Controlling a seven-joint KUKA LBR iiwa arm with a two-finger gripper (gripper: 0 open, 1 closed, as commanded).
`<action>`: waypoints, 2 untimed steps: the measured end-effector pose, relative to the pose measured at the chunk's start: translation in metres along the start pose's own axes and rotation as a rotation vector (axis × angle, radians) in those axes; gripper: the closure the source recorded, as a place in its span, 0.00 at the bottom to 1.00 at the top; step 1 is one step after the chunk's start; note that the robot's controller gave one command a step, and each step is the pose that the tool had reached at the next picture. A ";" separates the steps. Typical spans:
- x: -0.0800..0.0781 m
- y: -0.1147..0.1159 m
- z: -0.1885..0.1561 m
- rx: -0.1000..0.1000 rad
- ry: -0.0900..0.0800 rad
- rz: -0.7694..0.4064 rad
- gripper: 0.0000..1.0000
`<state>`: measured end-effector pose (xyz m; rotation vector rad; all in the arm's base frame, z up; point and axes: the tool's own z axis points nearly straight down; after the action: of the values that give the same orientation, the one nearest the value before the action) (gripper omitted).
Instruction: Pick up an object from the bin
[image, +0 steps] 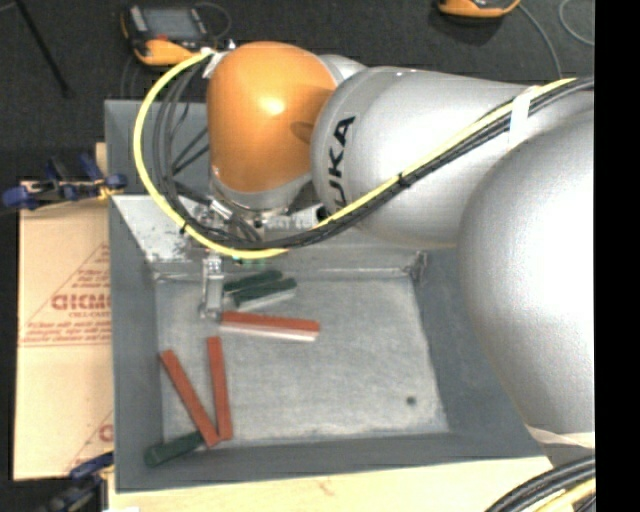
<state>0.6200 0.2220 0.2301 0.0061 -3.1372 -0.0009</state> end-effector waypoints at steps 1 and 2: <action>0.000 -0.001 -0.002 -0.001 -0.003 0.001 0.00; 0.003 -0.003 0.033 -0.004 -0.016 0.051 0.00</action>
Offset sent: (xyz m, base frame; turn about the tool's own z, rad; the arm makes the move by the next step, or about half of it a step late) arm -0.0129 -0.0047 -0.0782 0.0992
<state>0.6168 0.2187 0.1974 -0.0751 -3.1518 -0.0071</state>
